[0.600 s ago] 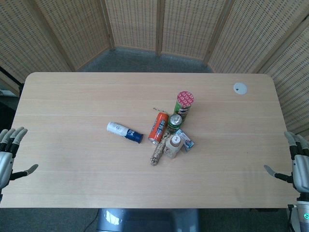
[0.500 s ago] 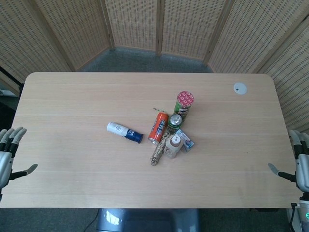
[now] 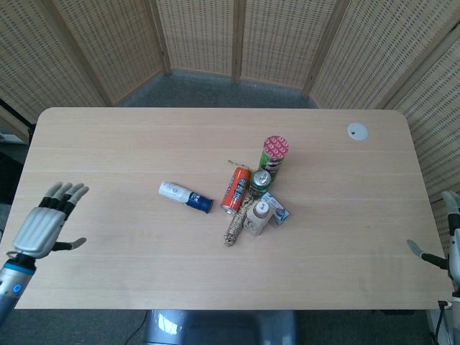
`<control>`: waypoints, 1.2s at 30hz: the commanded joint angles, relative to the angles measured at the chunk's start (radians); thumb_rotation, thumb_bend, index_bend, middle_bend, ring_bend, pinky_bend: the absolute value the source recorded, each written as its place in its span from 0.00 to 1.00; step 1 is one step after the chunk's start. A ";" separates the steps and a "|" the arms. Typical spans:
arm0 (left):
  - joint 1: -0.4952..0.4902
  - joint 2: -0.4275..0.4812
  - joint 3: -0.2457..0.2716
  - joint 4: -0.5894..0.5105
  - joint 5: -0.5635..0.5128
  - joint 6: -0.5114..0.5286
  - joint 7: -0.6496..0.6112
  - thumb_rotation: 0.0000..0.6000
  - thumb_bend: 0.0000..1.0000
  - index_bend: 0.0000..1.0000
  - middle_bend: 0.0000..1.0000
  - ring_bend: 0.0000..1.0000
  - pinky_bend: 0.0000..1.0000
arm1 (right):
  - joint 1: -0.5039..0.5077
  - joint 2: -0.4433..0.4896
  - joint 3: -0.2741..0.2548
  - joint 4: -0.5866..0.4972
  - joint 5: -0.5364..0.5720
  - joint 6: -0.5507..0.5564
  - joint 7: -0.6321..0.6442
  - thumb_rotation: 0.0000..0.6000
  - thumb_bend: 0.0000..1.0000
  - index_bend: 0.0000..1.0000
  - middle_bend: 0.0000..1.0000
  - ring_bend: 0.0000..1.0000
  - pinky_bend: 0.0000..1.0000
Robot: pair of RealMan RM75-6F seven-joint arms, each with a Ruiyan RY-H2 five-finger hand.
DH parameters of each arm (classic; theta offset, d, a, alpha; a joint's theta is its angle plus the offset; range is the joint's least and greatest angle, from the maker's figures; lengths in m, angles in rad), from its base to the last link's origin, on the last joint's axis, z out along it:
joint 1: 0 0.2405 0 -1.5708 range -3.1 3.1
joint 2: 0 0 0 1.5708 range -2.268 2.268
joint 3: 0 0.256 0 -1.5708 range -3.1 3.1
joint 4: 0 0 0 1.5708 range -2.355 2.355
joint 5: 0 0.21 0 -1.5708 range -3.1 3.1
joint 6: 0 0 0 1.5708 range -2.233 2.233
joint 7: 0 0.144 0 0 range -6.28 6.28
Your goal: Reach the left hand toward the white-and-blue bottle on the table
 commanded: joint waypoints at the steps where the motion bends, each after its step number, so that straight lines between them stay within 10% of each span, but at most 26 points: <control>1: -0.193 -0.086 -0.071 0.034 -0.042 -0.236 0.079 1.00 0.00 0.00 0.00 0.00 0.00 | 0.003 0.010 -0.004 -0.007 0.011 -0.024 0.020 0.91 0.00 0.00 0.00 0.00 0.00; 16: -0.525 -0.427 -0.146 0.235 -0.474 -0.530 0.628 1.00 0.00 0.00 0.00 0.00 0.00 | 0.006 0.040 -0.002 0.032 0.038 -0.083 0.138 0.91 0.00 0.00 0.00 0.00 0.00; 29: -0.654 -0.687 -0.119 0.505 -0.662 -0.545 0.730 1.00 0.00 0.02 0.00 0.00 0.00 | 0.004 0.053 0.007 0.055 0.068 -0.107 0.197 0.91 0.00 0.00 0.00 0.00 0.00; 32: -0.661 -0.726 -0.110 0.555 -0.638 -0.525 0.718 1.00 0.00 0.13 0.03 0.07 0.16 | 0.005 0.060 0.006 0.054 0.069 -0.126 0.237 0.91 0.00 0.00 0.00 0.00 0.00; 36: -0.658 -0.780 -0.093 0.628 -0.595 -0.488 0.704 1.00 0.00 0.43 0.32 0.43 0.47 | 0.006 0.067 0.007 0.059 0.068 -0.136 0.265 0.92 0.00 0.00 0.00 0.00 0.00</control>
